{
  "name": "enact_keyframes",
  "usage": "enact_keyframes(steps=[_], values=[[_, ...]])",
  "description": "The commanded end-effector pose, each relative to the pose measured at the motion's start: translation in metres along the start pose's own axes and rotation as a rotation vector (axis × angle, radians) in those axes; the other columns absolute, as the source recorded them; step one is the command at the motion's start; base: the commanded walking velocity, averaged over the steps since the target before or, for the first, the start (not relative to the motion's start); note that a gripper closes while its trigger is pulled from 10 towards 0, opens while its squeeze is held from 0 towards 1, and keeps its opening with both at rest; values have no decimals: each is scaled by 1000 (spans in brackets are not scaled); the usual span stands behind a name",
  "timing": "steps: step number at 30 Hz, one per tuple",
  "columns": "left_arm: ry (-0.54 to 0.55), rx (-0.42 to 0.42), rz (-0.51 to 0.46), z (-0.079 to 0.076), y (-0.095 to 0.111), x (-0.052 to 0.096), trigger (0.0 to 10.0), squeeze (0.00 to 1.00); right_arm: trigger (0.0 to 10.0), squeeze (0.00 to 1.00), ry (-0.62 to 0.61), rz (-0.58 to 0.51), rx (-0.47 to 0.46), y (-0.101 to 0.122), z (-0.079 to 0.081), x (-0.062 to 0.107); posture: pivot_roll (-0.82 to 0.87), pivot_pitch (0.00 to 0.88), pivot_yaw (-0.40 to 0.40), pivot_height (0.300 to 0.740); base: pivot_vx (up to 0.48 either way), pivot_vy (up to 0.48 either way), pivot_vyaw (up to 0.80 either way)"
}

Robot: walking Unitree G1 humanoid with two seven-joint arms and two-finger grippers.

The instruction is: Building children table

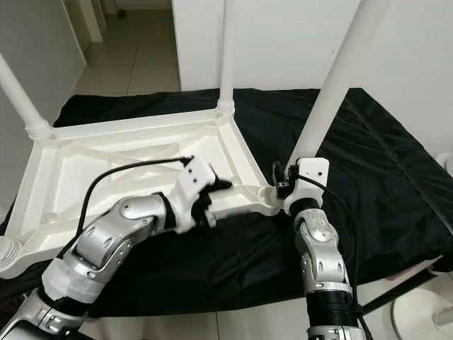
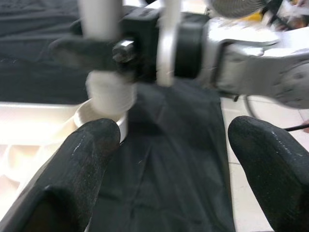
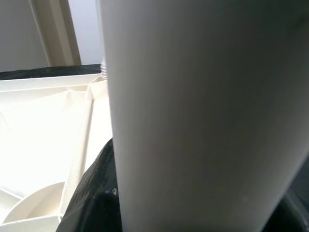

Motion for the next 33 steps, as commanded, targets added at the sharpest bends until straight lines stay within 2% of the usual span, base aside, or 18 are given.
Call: enact_keyframes(steps=[1, 7, 11, 13, 15, 20, 24, 25, 33], values=[[-18, -5, 14, -4, 1, 1, 10000, 0, 10000, 0, 1, 40, -9, -10, -2, -2, -55, 0, 11, 740, 0, 0, 0], [35, -7, -4, -1, 8, 2, 10000, 0, 10000, 0, 28, 33, -9, -7, -2, -8, -53, 0, 10, 740, 0, 0, 0], [68, -7, -2, 2, 9, 2, 10000, 0, 10000, 0, 105, 42, 27, -8, 7, -11, -53, 1, 6, 740, 0, 0, 0], [68, -7, -2, 2, 9, 2, 10000, 0, 10000, 0, 105, 42, 27, -8, 7, -11, -53, 1, 6, 740, 0, 0, 0], [79, -13, -18, 4, 13, 2, 10000, 0, 10000, 0, 147, 49, 64, -11, 12, -9, -52, 0, 3, 740, 0, 0, 0], [119, -3, -30, 10, 16, 3, 10000, 0, 10000, 0, 232, 65, 81, -19, 23, -1, -52, 1, 1, 740, 0, 0, 0], [142, -16, -36, 12, 18, 4, 10000, 0, 10000, 0, 255, 79, 121, -25, 23, 3, -54, 1, 2, 740, 0, 0, 0], [146, -23, -40, 12, 19, 4, 10000, 0, 10000, 0, 273, 91, 163, -28, 22, 6, -54, 3, 3, 740, 0, 0, 0], [149, -28, -47, 13, 22, 5, 10000, 0, 10000, 0, 316, 125, 191, -36, 21, 12, -55, 5, 5, 740, 0, 0, 0]])
Point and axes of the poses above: a point about 5 cm out from each wrist's last joint towards the gripper, its own x axis pointing back from the gripper into the wrist, its own y axis along the axis of the wrist's last joint, z = x × y, the point moved 5 cm from there along -x, pointing out of the wrist towards the gripper, and after that the axes turned 7 degrees about -x, right-handed, at the moved point
